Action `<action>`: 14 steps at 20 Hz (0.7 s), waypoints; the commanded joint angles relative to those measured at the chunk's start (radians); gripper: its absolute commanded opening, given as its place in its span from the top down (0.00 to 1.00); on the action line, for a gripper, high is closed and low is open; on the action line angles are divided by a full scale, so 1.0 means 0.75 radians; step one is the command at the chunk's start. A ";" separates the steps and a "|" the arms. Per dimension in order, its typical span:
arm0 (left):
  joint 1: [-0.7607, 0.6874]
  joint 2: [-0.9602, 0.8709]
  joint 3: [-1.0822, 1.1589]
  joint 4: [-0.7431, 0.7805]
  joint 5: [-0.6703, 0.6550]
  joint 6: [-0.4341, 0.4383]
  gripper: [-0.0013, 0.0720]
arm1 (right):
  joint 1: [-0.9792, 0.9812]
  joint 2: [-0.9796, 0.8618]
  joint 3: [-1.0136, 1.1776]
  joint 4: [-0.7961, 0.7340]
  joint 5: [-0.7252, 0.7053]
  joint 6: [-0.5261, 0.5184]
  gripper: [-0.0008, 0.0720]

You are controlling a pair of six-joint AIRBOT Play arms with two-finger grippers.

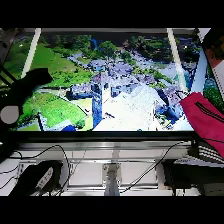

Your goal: Fold the clothes and pants, and hang the long-sleeved shirts on hangers.

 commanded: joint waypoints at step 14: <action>0.000 -0.064 0.398 -0.092 -0.351 -0.001 0.95 | 1.074 -0.005 0.006 0.407 -0.238 -0.016 0.98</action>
